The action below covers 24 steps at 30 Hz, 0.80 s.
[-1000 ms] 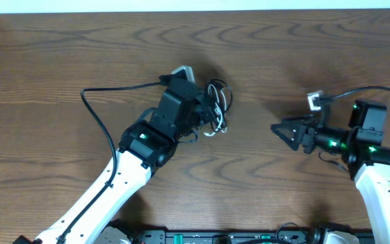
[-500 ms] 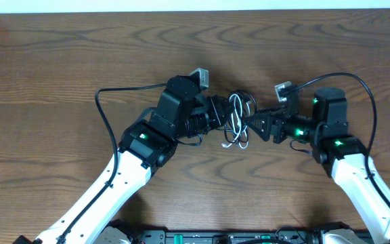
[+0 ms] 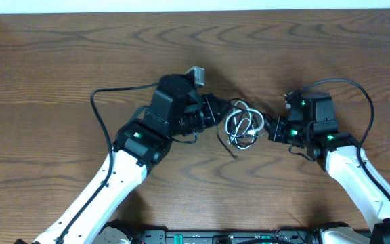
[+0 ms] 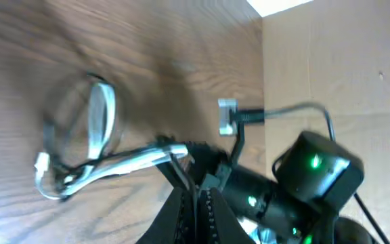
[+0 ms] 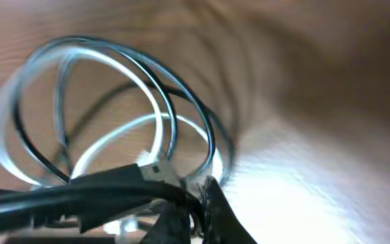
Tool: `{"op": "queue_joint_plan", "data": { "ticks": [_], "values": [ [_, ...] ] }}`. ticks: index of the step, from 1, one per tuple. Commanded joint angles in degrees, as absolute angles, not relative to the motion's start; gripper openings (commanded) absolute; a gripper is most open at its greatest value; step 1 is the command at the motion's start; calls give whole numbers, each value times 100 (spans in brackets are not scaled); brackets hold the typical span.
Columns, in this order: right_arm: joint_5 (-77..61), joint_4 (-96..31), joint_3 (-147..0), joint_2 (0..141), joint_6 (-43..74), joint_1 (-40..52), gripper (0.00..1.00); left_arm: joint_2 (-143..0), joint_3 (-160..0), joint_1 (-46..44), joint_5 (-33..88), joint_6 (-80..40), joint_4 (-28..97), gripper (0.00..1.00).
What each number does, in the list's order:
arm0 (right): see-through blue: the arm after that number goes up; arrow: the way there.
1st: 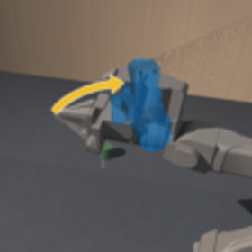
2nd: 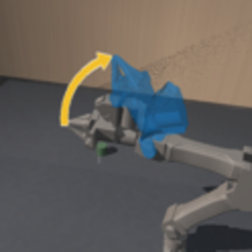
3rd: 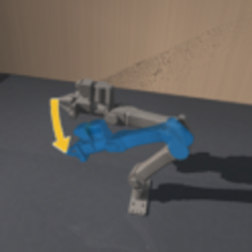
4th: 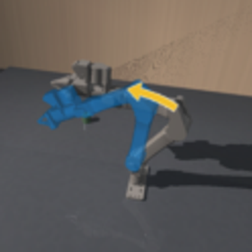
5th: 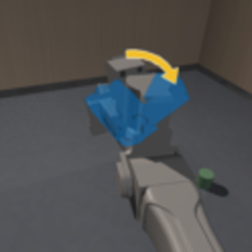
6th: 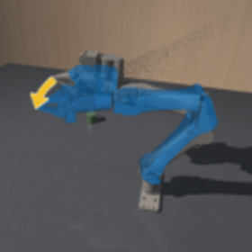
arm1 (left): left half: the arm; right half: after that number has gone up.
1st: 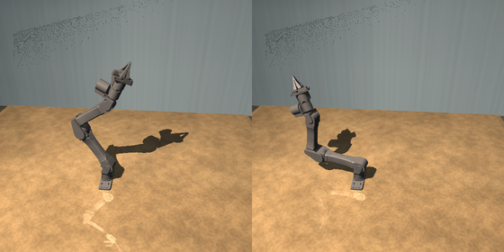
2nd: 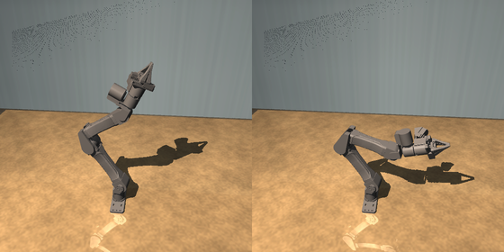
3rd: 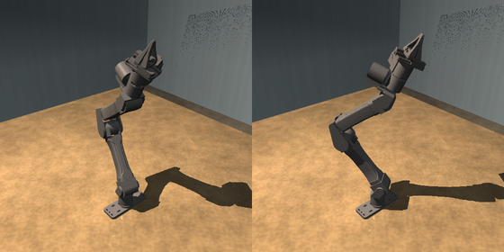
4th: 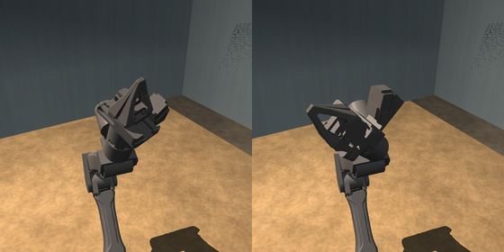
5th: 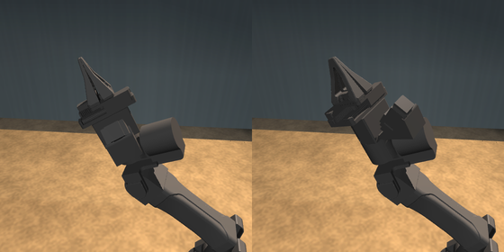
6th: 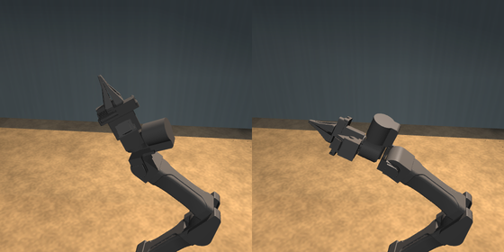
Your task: Untangle cables
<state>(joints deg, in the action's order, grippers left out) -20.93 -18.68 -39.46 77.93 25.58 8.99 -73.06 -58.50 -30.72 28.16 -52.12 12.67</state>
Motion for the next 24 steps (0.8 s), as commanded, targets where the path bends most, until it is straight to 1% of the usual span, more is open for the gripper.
{"op": "queue_joint_plan", "data": {
  "ticks": [1,6,10,12,13,15,16,17,19,21,24],
  "values": [
    [-631,-2281,-3924,7843,3148,458,1,-6908,-5905,-2484,2630,-5026,1282,7],
    [-572,-2578,-3924,7843,3341,-47,1,-6637,-5905,-1608,2322,-4810,1732,7],
    [-683,-2687,-3924,7843,3317,-176,1,-6479,-5905,-1028,2349,-4451,2231,8],
    [-1479,-2379,-3927,7843,3282,-172,1,-6514,-5905,-1011,2355,-4285,2541,8],
    [-2180,-2056,-3927,7843,3094,-172,1,-6545,-5905,-1011,2368,-4257,2648,12],
    [-2845,-1787,-3940,7830,3011,-172,1,-6602,-5905,-1011,2646,-3944,2652,17],
    [-3057,-1702,-3946,7813,3011,-169,1,-6641,-5905,-1011,2790,-3817,2652,23],
    [-3256,-1658,-3968,7789,3006,-169,1,-6681,-5905,-1011,2936,-3669,2652,24],
    [-3603,-1667,-4056,7706,2877,-161,1,-6836,-5902,-1013,3258,-3173,2655,31],
    [-3907,-1745,-4195,7505,2749,-78,1,-7028,-5902,-1070,3446,-2762,2652,32],
    [-3964,-1964,-4442,7048,2620,93,1,-7450,-5902,-1337,3503,-2338,2646,32]
  ]
}}
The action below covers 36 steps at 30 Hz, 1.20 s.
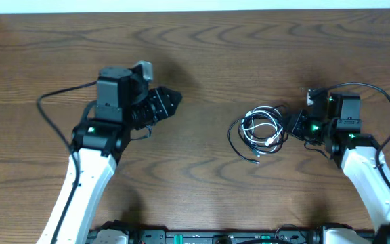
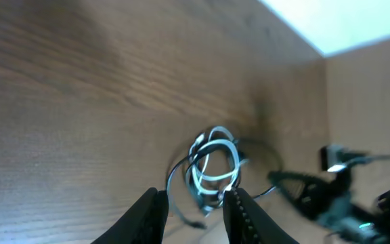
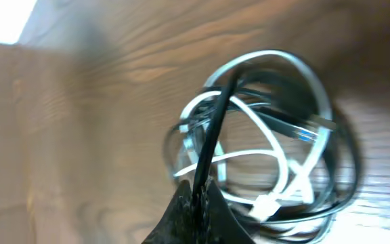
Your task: Untangle cables
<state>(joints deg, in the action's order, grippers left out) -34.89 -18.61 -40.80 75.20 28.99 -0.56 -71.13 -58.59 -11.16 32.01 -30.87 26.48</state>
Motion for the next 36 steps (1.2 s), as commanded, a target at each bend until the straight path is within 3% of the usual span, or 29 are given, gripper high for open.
{"op": "queue_joint_plan", "data": {
  "ticks": [1,9,12,18,28,36],
  "values": [
    [-3957,-2058,-4569,6820,2606,148,1,-7660,-5902,-1455,3570,-2174,2585,32],
    [-3636,-2823,-4934,6082,2606,148,1,-9021,-5902,-2222,4960,-1417,1214,33],
    [-3680,-2967,-4945,5968,2604,150,1,-9721,-5902,-2508,5009,-1374,731,33],
    [-3680,-2982,-4945,5841,2565,150,1,-10680,-5902,-2845,6241,-1376,-493,33],
    [-3660,-3050,-4945,5839,2561,150,1,-10901,-5902,-3070,6510,-1376,-1280,33],
    [-3813,-3055,-4945,5839,2563,150,1,-10901,-5902,-3225,5721,-1330,-1310,33]
  ]
}}
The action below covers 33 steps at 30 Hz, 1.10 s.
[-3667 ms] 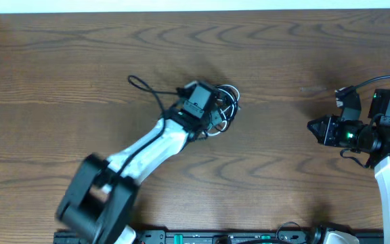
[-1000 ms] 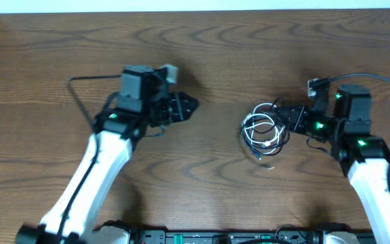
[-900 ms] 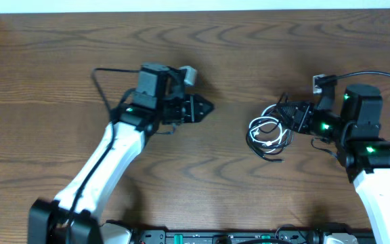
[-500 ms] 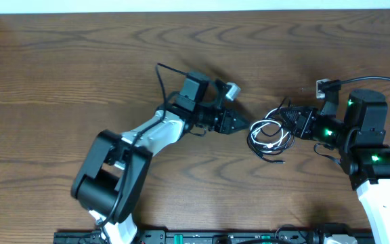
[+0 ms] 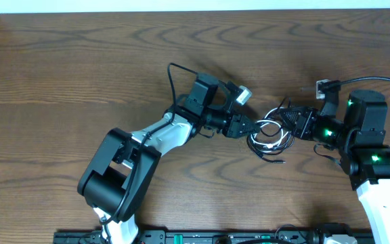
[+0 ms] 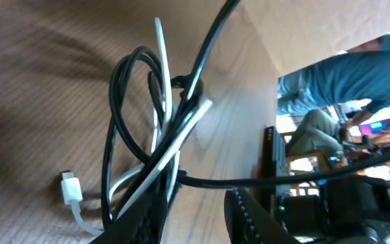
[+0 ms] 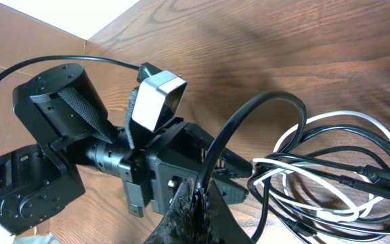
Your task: Untangle cables
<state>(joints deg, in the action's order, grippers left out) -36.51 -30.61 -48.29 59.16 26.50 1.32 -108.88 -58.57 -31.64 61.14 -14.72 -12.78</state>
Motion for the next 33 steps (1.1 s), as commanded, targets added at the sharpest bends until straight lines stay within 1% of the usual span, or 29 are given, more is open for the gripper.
{"op": "queue_joint_plan", "data": {
  "ticks": [1,5,7,12,14,16,20,22,23,24,26,27,31,33],
  "values": [
    [-3811,-3061,-4945,5839,2563,150,1,-10901,-5902,-3234,5655,-1330,-1321,33],
    [-3811,-3083,-4945,5839,2561,150,1,-10901,-5902,-3249,5275,-1223,-1321,33],
    [-3811,-3120,-4945,5839,2558,150,1,-10901,-5902,-3240,4735,-1229,-1319,33],
    [-3811,-3151,-4945,5839,2561,150,1,-10903,-5902,-3264,4134,-1227,-1214,33],
    [-3811,-3148,-4945,5839,2561,150,1,-10910,-5902,-3304,4130,-1225,-1179,33],
    [-3811,-3138,-4945,5839,2561,150,1,-10960,-5902,-3461,4128,-1221,-1146,36],
    [-3811,-3153,-4945,5839,2561,150,1,-11100,-5902,-3752,4185,-1225,-1299,36],
    [-3809,-3170,-4945,5839,2561,150,1,-11107,-5902,-3857,4486,-1225,-1433,36],
    [-3809,-3170,-4945,5839,2561,150,1,-11107,-5902,-3870,4650,-1227,-1509,34],
    [-3809,-3170,-4945,5839,2561,150,1,-11107,-5902,-3870,4853,-1225,-1601,30],
    [-3809,-3173,-4945,5839,2561,150,1,-11107,-5902,-3863,5151,-1227,-1747,15],
    [-3809,-3175,-4945,5839,2563,150,1,-11107,-5902,-3830,5441,-1234,-1881,9],
    [-3809,-3179,-4945,5839,2563,150,1,-11107,-5902,-3767,6211,-1319,-2139,8],
    [-3811,-3214,-4945,5839,2565,150,1,-11107,-5902,-3769,6254,-1426,-2130,8]
  ]
}}
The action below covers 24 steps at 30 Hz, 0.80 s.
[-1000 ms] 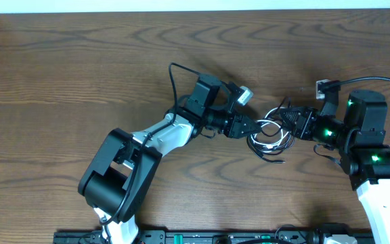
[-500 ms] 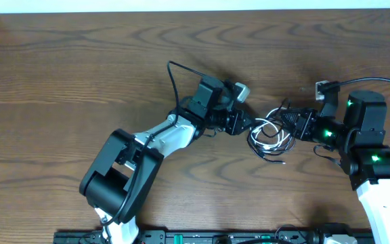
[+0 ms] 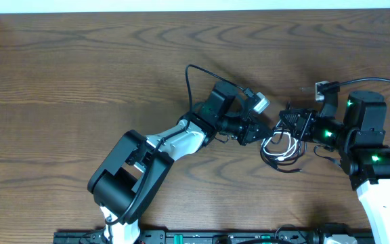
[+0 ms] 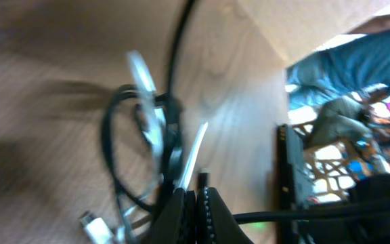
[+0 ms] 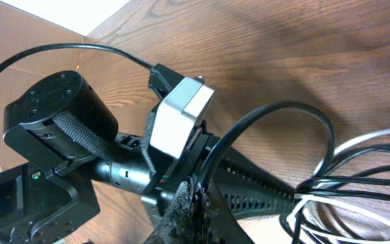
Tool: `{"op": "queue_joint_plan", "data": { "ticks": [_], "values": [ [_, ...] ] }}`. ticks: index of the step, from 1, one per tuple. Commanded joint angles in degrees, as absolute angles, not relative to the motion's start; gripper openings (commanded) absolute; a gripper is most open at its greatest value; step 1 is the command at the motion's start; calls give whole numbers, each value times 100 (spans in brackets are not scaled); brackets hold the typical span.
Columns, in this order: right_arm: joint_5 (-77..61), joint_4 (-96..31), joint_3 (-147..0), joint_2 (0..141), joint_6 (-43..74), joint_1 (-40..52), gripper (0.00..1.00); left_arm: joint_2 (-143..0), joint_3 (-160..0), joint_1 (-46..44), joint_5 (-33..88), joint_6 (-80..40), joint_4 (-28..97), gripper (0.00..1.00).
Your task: Untangle cables
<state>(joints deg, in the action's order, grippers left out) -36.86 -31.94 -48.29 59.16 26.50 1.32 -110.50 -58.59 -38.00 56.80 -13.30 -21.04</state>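
Note:
A tangle of black and white cables (image 3: 283, 148) lies on the wooden table (image 3: 114, 61), right of centre. My left gripper (image 3: 266, 131) reaches in from the left. In the left wrist view it (image 4: 193, 195) is shut, with a white strand (image 4: 193, 146) running into its tips beside black loops (image 4: 110, 146). My right gripper (image 3: 285, 124) meets the tangle from the right. In the right wrist view it (image 5: 198, 193) is shut on a black cable (image 5: 276, 108) that arcs up and over. White strands (image 5: 378, 139) lie lower right there, and the left fingers (image 5: 249, 179) are just behind.
The left arm (image 3: 181, 139) stretches across the table's middle, its wrist camera (image 5: 181, 112) close to my right fingers. The right arm's own lead with a grey plug (image 3: 322, 87) hangs above its wrist. A cardboard wall (image 5: 5, 41) stands at the table's left end.
The left gripper, then open around the strands, is now shut at the tangle. It and the tangle sit slightly further right. The right gripper has kept its hold and place.
Both grippers were first shut at the tangle in the table's middle. Then the left arm was far off to the left, open, while the right held the black cable further right. The left gripper was later back, open around the strands, and is now shut there.

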Motion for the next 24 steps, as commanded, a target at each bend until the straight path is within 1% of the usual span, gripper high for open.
{"op": "queue_joint_plan", "data": {
  "ticks": [1,4,7,8,10,12,13,23,24],
  "values": [
    [-3811,-3238,-4945,5839,2567,150,1,-11107,-5902,-3769,6252,-1448,-2128,7],
    [-3802,-3444,-4945,5839,2565,148,1,-11107,-5902,-3721,6088,-1448,-2112,8],
    [-3806,-3625,-4945,5833,2563,150,1,-11100,-5902,-3422,6121,-1614,-2078,8],
    [-3809,-3625,-4945,5833,2563,150,1,-11100,-5902,-3371,6117,-1610,-2008,11],
    [-3811,-3579,-4945,5833,2565,150,1,-11102,-5902,-3299,6110,-1350,-1730,41],
    [-3813,-3579,-4945,5815,2565,150,1,-11102,-5902,-3301,6082,-941,-1551,52],
    [-3824,-3594,-4945,5795,2563,150,1,-11104,-5902,-3321,6010,-792,-1479,56],
    [-3964,-3559,-4945,5446,2567,150,1,-11118,-5902,-3778,5441,-709,-1269,56],
    [-3964,-3566,-4945,5402,2565,150,1,-11118,-5902,-3837,5408,-707,-1267,45]
  ]
}}
